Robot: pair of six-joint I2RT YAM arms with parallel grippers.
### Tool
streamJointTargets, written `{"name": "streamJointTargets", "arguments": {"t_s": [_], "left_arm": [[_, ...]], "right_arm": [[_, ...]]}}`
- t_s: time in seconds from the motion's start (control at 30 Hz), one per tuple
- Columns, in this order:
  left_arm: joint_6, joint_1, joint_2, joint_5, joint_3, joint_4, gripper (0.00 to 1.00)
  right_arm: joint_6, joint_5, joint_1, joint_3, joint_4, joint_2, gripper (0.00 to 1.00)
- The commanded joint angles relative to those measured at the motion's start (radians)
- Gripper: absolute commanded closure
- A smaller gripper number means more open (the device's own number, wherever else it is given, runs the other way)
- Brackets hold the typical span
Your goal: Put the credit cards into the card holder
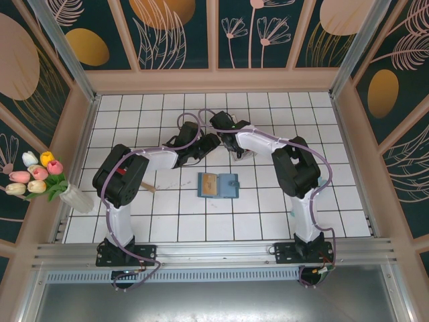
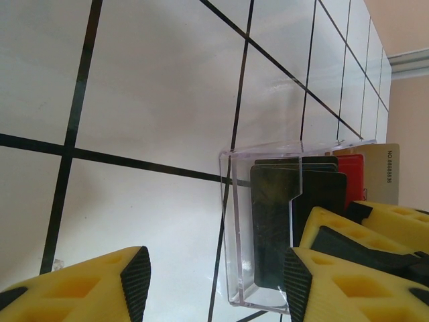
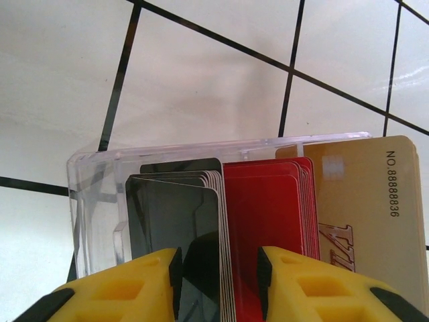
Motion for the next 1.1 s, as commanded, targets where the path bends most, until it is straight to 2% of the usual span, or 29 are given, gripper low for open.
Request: {"name": "streamJointTargets", "arguments": {"t_s": [0.0, 0.3, 1.07], "left_arm": [[-0.006, 0.008, -0.030, -0.007, -0.010, 0.019, 0.42], [-0.004, 0.009, -0.030, -0.002, -0.014, 0.017, 0.42], [-0.005, 0.010, -0.025, 0.004, -0.012, 0.021, 0.42]], "right_arm": [[-0.002, 0.062, 0.002, 0.016, -0.040, -0.009, 0.64], [0.006, 0.054, 0.002, 0.015, -0.043, -0.019, 0.70], [0.001, 0.071, -0.007, 0.019, -0.053, -0.048, 0.73]]}}
